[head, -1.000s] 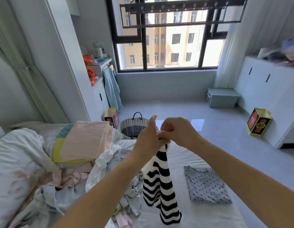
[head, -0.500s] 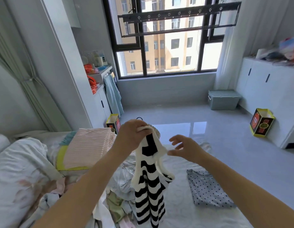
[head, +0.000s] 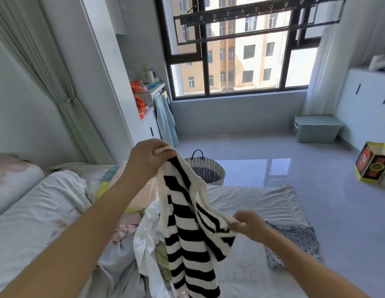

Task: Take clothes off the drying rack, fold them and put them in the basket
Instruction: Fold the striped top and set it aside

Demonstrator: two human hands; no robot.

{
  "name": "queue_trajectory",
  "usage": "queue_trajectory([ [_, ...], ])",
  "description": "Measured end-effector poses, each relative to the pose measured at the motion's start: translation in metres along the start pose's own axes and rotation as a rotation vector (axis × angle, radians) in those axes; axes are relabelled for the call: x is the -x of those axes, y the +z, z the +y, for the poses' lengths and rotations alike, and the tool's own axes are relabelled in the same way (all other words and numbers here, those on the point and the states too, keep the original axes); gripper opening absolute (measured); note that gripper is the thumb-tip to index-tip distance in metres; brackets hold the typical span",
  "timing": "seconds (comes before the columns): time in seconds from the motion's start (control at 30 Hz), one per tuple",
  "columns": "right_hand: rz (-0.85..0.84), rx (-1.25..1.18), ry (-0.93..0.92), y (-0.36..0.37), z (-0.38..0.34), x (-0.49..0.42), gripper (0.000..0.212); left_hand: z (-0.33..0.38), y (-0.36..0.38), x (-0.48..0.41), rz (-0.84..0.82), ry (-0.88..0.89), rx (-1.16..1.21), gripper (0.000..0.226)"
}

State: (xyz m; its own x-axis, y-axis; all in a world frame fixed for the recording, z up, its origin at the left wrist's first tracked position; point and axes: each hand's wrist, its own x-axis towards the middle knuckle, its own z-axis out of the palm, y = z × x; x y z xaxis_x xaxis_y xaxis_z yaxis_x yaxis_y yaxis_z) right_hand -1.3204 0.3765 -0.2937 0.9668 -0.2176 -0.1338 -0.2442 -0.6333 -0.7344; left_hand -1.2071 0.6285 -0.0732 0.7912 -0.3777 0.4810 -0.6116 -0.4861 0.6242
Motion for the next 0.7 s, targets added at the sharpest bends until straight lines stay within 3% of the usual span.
queue_trajectory([
  [0.1,0.068,-0.1,-0.048,-0.033,-0.008,0.002,0.024,-0.027,-0.006,0.007,-0.004,-0.066,-0.031,0.04],
  [0.2,0.045,-0.121,-0.1,-0.06,-0.014,0.006,0.013,-0.045,-0.004,0.019,-0.033,-0.132,-0.039,0.021],
  [0.3,0.021,-0.157,-0.098,-0.079,-0.018,0.011,0.014,-0.063,-0.001,0.026,-0.044,-0.159,-0.002,0.023],
  [0.57,-0.264,0.087,-0.054,-0.102,-0.013,0.036,0.029,-0.097,0.001,0.022,0.034,-0.269,0.063,0.013],
  [0.63,-0.214,0.083,-0.058,-0.104,-0.016,0.037,0.035,-0.097,0.006,0.022,0.0,-0.291,0.112,0.01],
  [0.7,-0.057,-0.04,-0.083,-0.107,-0.02,0.036,0.043,-0.093,0.011,0.024,-0.08,-0.296,0.134,0.009],
])
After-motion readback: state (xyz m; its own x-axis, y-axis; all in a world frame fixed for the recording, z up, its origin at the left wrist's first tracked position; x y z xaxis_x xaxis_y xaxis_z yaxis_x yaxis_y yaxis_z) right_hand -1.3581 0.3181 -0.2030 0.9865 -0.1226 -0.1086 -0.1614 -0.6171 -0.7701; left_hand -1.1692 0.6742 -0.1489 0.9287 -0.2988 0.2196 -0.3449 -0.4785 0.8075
